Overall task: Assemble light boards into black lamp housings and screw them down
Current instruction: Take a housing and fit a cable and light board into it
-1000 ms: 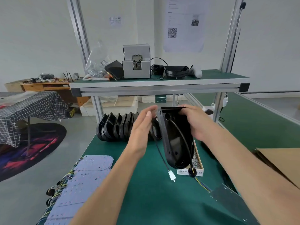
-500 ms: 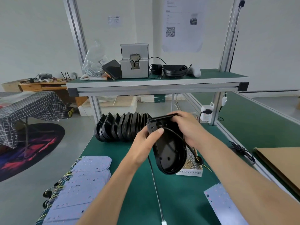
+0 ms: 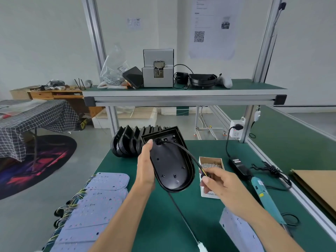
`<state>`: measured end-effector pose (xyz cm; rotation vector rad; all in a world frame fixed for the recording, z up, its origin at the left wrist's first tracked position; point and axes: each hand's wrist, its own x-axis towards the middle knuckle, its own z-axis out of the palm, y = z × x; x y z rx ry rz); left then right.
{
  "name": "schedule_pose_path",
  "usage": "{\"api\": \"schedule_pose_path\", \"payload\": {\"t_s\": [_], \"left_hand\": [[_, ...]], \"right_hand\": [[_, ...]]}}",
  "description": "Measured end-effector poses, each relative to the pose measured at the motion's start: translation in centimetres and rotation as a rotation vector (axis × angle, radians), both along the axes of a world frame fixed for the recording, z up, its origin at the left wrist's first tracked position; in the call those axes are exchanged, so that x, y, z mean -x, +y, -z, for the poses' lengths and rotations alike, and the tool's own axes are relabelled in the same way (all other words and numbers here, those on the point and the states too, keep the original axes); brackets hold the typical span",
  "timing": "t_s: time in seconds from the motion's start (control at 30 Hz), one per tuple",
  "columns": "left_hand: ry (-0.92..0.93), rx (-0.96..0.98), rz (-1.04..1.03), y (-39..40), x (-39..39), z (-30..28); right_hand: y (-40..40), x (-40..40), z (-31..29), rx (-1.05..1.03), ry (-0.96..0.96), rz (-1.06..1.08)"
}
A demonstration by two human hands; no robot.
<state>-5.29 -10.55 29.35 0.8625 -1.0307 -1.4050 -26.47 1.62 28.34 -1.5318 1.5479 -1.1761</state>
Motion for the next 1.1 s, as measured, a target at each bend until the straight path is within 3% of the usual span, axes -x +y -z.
{"api": "schedule_pose_path", "payload": {"t_s": [0.23, 0.3, 0.47, 0.63, 0.77, 0.93, 1.1], "left_hand": [[-0.316, 0.063, -0.065, 0.4, -0.9, 2.0], [-0.376, 0.117, -0.080, 0.9, -0.9, 2.3], [-0.262, 0.169, -0.024, 1.9, -0.3, 1.4], [-0.156, 0.166, 0.016, 2.3, -0.5, 0.6], [-0.149, 0.241, 0.045, 2.9, 0.0, 0.2], [-0.184, 0.303, 0.084, 4.4, 0.9, 0.5], [-0.142, 0.314, 0.055, 5.1, 1.1, 0.2]], "right_hand": [[-0.8, -0.1, -1.3, 0.198, -0.060, 0.141], [-0.8, -0.9, -2.0, 0.336, 0.041, 0.221], [-1.4, -3.5, -2.5, 0.448, 0.567, 0.224], [-1.5, -4.9, -3.9, 0.448, 0.626, 0.206], [-1.3, -6.7, -4.2, 0.402, 0.495, 0.093], [-1.5, -7.3, -4.3, 0.351, 0.149, 0.270], [-1.6, -8.5, -3.4, 0.400, 0.096, 0.291]]}}
